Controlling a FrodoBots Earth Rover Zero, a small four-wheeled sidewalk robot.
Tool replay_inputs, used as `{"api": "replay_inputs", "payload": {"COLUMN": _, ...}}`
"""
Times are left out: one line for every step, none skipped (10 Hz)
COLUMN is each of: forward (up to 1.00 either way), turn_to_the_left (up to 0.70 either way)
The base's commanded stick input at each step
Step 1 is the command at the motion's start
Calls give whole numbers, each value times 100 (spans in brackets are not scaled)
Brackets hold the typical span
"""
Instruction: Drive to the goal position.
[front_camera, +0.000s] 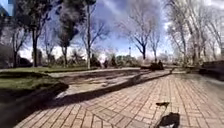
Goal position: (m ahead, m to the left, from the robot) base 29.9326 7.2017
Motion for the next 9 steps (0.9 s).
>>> {"api": "replay_inputs", "payload": {"forward": 100, "turn_to_the_left": -40}}
{"api": "replay_inputs", "payload": {"forward": 100, "turn_to_the_left": -40}}
{"api": "replay_inputs", "payload": {"forward": 100, "turn_to_the_left": -35}}
{"api": "replay_inputs", "payload": {"forward": 100, "turn_to_the_left": 0}}
{"api": "replay_inputs", "payload": {"forward": 100, "turn_to_the_left": 0}}
{"api": "replay_inputs", "payload": {"forward": 100, "turn_to_the_left": 0}}
{"api": "replay_inputs", "payload": {"forward": 100, "turn_to_the_left": 0}}
{"api": "replay_inputs", "payload": {"forward": 100, "turn_to_the_left": 0}}
{"api": "replay_inputs", "payload": {"forward": 100, "turn_to_the_left": 0}}
